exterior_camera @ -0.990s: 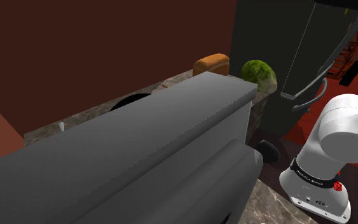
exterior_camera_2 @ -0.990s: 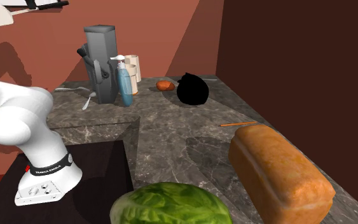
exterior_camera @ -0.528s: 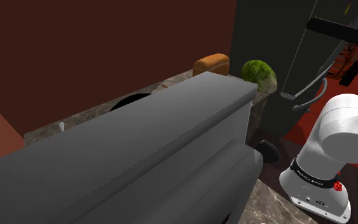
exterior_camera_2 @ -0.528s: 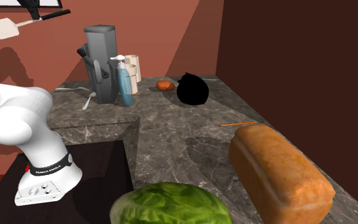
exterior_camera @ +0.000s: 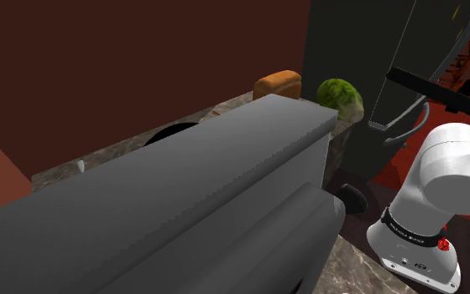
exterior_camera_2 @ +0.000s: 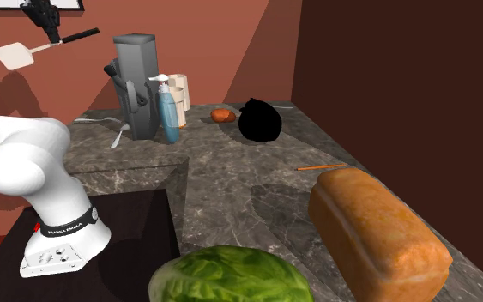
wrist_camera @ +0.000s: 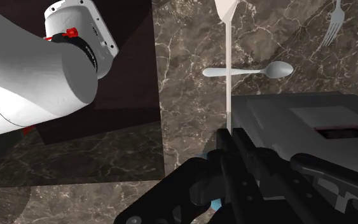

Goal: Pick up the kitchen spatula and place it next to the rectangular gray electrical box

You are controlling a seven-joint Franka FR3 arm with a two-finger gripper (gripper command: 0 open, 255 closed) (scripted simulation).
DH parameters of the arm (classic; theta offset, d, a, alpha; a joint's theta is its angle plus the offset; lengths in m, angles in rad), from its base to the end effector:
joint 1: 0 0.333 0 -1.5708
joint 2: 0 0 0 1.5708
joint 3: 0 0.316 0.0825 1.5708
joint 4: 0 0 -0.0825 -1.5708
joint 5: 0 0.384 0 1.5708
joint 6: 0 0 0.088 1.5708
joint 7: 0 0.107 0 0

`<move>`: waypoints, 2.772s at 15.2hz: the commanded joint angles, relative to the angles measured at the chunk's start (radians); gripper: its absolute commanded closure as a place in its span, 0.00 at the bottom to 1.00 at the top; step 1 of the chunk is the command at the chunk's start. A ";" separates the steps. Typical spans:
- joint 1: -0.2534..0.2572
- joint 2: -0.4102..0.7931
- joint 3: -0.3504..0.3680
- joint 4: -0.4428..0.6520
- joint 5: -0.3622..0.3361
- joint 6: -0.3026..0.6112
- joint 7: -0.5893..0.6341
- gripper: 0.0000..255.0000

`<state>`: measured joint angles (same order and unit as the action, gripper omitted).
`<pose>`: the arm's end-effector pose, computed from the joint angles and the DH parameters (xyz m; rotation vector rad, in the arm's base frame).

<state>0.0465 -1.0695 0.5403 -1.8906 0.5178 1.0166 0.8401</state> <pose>0.0208 0.2926 0.7173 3.1190 -0.3035 0.1034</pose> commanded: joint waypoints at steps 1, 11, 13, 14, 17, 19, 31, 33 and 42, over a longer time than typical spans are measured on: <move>0.008 -0.024 0.001 -0.040 0.004 0.016 -0.007 1.00; 0.039 -0.130 0.031 -0.223 0.041 0.095 -0.028 1.00; 0.045 -0.150 0.039 -0.257 0.050 0.110 -0.031 1.00; 0.049 -0.159 0.043 -0.274 0.055 0.117 -0.033 1.00; 0.058 -0.188 0.057 -0.323 0.069 0.139 -0.037 1.00; 0.065 -0.207 0.066 -0.355 0.080 0.153 -0.040 1.00; 0.109 -0.310 0.139 -0.535 0.154 0.234 -0.050 1.00; 0.117 -0.326 0.154 -0.563 0.168 0.247 -0.051 1.00; 0.157 -0.391 0.230 -0.681 0.243 0.305 -0.052 1.00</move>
<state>0.1984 -1.4527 0.7615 -2.5560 0.7518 1.3134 0.7898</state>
